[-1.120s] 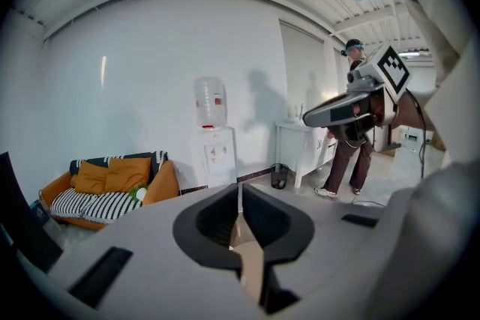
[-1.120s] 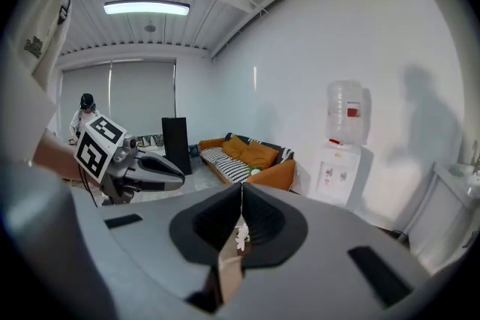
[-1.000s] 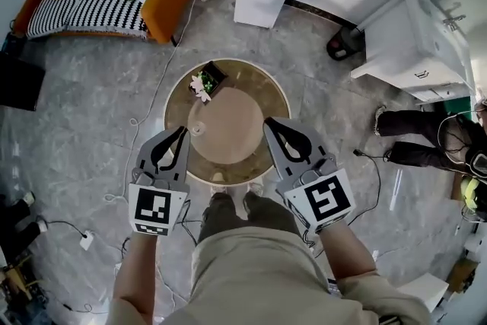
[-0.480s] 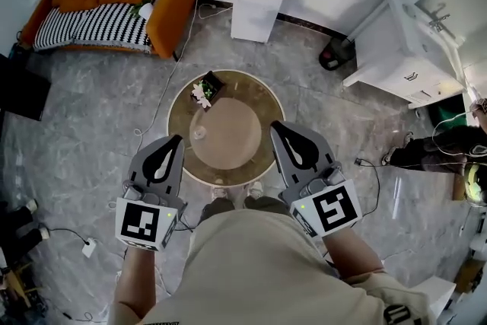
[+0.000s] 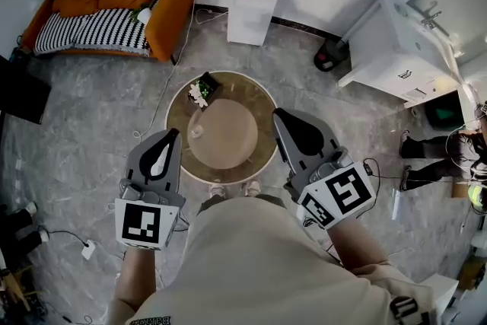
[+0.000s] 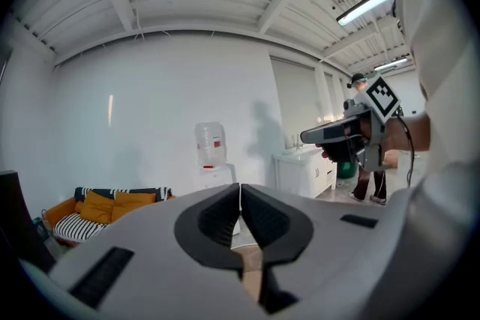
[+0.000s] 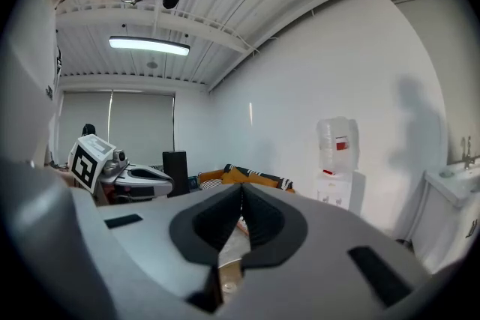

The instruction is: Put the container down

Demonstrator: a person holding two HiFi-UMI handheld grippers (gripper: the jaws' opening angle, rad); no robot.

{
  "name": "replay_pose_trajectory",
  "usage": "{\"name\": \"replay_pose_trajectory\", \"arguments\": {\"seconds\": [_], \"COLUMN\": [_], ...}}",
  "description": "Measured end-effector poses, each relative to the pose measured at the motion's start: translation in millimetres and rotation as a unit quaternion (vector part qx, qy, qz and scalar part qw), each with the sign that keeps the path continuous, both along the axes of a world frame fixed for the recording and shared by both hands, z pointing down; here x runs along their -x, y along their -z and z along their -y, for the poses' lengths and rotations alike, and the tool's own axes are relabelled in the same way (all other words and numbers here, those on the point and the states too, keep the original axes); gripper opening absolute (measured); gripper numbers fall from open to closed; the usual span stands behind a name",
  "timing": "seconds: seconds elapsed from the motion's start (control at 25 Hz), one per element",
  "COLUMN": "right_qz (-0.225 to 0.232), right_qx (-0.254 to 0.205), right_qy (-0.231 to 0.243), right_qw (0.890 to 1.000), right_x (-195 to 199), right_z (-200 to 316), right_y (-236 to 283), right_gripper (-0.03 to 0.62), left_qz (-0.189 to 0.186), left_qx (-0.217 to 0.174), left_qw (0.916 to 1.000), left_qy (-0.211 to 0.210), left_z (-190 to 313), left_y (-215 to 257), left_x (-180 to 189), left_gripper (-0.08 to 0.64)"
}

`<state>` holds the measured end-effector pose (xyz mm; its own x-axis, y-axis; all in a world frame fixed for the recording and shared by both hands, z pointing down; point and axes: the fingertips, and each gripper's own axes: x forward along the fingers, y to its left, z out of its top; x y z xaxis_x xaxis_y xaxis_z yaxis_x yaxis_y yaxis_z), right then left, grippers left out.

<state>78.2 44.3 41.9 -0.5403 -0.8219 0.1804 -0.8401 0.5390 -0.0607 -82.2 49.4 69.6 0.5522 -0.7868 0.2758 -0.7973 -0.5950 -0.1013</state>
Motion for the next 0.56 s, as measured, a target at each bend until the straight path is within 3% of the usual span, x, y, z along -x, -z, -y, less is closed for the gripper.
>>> {"name": "replay_pose_trajectory", "arguments": {"seconds": [0.56], "right_qz": [-0.017], "right_qx": [-0.014], "right_qy": [0.004], "right_qw": [1.0], "right_x": [-4.4], "right_z": [-2.1], "right_y": [1.3], "right_gripper": [-0.003], "left_qz": [0.011], "left_qx": [-0.011], "left_qw": [0.9998], "left_qy": [0.011], "left_z": [2.4], "left_y": [6.6], "left_x": [1.6], "left_gripper": [0.009]}}
